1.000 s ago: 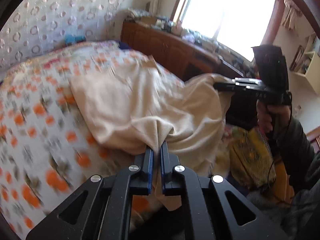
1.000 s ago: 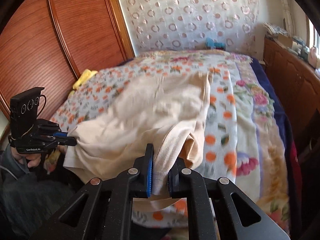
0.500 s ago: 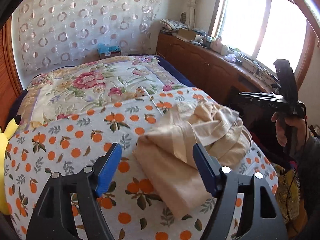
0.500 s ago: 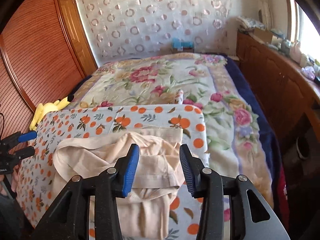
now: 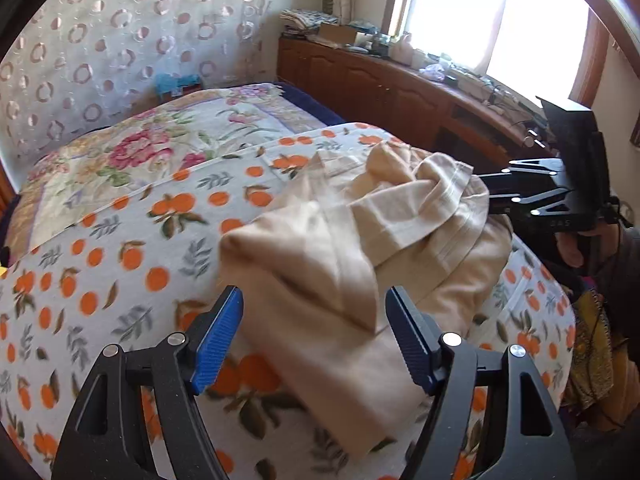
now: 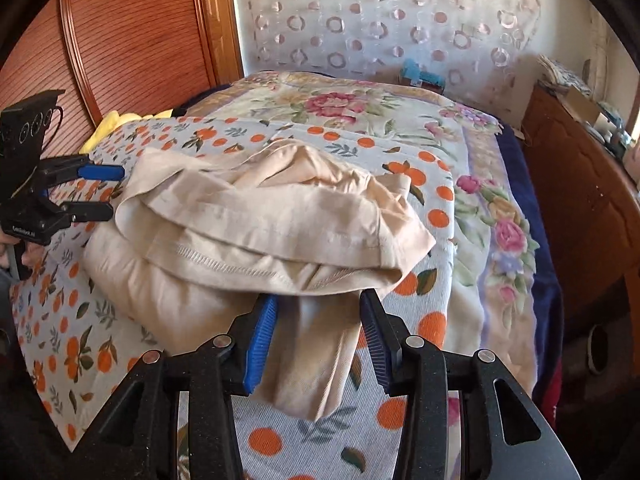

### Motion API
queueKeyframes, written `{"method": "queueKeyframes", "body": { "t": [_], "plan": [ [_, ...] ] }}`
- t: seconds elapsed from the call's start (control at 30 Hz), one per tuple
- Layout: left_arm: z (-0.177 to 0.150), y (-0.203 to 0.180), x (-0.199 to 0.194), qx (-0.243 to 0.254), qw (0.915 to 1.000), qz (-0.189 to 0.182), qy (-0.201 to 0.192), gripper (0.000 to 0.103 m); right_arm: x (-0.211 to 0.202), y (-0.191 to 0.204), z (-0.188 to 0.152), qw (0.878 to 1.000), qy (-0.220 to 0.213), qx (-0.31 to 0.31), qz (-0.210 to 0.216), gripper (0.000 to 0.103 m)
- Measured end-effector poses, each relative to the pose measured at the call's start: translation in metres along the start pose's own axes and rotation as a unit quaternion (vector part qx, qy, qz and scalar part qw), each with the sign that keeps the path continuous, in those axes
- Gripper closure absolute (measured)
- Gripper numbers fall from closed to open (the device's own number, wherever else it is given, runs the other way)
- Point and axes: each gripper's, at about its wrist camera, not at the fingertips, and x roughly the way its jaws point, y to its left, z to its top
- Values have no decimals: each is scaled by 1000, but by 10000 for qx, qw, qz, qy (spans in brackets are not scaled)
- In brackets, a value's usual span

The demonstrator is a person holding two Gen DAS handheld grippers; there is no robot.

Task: Fold small clothes

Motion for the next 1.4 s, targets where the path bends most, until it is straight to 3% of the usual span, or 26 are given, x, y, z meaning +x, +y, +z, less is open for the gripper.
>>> {"method": "queueKeyframes", "body": {
  "t": [0.13, 0.2, 0.27, 0.4, 0.53, 0.63, 0.67, 0.7, 0.8, 0.83, 0.97, 1.07, 1.23, 1.33, 1.37, 1.4],
  "plan": [
    [15, -11, 16, 333, 9994, 8, 102, 34, 5, -11, 13, 10000, -79, 40, -29, 59],
    [20, -12, 24, 393, 9988, 207, 221, 65, 12, -10, 17, 10000, -53, -8, -6, 59],
    [24, -5, 25, 236, 9992, 308, 135, 88, 18, -14, 21, 10000, -55, -41, 44, 59],
    [41, 33, 14, -510, 9949, 774, -404, 94, 24, -20, 28, 9998, -149, 0, 150, 59],
    [48, 73, 19, -1279, 9863, 928, -481, 94, 34, -34, 41, 9985, -511, 219, 9, 58],
    [44, 83, 30, -1621, 9842, 662, -274, 90, 46, -50, 48, 9955, -573, 671, -343, 59],
    [42, 82, 32, -1601, 9848, 640, -211, 75, 50, -53, 49, 9950, -528, 762, -373, 59],
    [42, 79, 34, -1559, 9852, 669, -228, 54, 53, -56, 48, 9948, -471, 840, -326, 59],
    [43, 77, 26, -1526, 9856, 583, -425, 29, 53, -53, 42, 9943, -470, 946, -137, 59],
    [45, 77, 23, -1530, 9856, 522, -489, 26, 50, -51, 39, 9940, -474, 980, -97, 59],
    [50, 69, 13, -1274, 9893, 499, -511, 25, 37, -45, 36, 9932, -505, 1051, 61, 58],
    [41, 62, 14, -1051, 9927, 500, -310, 25, 32, -48, 38, 9934, -443, 1030, 260, 46],
    [23, 57, 23, -839, 9950, 541, 20, 25, 55, -51, 47, 9956, -187, 879, 281, 46],
    [20, 56, 28, -820, 9954, 481, 123, 25, 75, -64, 59, 9927, -8, 1113, 458, 46],
    [21, 55, 29, -793, 9956, 493, 125, 25, 80, -66, 63, 9920, 62, 1144, 529, 48],
    [22, 55, 31, -777, 9956, 512, 121, 25, 83, -70, 65, 9913, 74, 1158, 626, 69]
  ]
}}
